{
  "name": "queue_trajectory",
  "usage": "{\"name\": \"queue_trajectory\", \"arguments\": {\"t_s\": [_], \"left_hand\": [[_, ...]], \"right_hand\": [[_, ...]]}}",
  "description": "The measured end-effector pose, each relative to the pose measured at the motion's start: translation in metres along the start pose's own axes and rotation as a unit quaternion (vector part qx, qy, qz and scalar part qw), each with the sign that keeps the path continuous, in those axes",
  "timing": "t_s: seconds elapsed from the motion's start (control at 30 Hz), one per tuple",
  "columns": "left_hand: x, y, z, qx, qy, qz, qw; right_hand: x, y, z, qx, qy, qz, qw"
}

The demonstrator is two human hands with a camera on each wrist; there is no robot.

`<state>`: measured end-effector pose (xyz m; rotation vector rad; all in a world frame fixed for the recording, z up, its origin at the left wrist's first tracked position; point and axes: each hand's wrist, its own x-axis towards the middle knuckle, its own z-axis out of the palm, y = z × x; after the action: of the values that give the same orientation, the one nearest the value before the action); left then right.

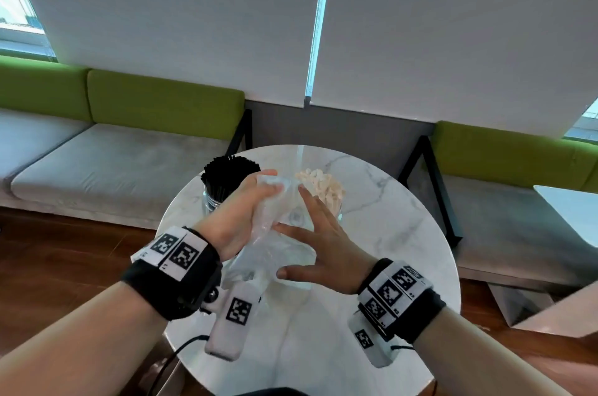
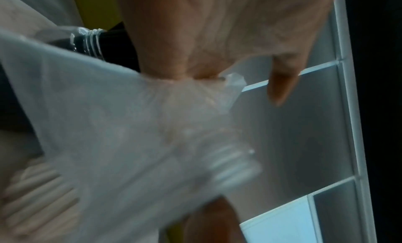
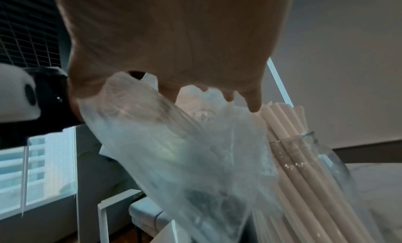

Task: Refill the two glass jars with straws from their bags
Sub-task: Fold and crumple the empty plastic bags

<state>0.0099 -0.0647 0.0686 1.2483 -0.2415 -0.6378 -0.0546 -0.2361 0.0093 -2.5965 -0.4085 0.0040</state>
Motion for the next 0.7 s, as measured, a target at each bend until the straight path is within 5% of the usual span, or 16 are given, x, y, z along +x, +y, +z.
{"name": "queue_trajectory", "arguments": {"t_s": [0.17, 0.43, 0.7], "left_hand": [[-0.004, -0.019, -0.003, 0.114, 0.028, 0.052, 0.992], [-0.004, -0.009, 0.005, 0.220, 0.004, 0.091, 0.971], [-0.003, -0.003, 0.026, 0.041, -0.075, 0.063, 0.994]], "right_hand": [[-0.002, -0.003, 0.004, 0.220, 0.139, 0.064, 0.964], [-0.016, -0.001, -0.004, 0.370, 0.107, 0.060, 0.921], [0.011, -0.004, 0.008, 0.227, 0.221, 0.108, 0.942]]}}
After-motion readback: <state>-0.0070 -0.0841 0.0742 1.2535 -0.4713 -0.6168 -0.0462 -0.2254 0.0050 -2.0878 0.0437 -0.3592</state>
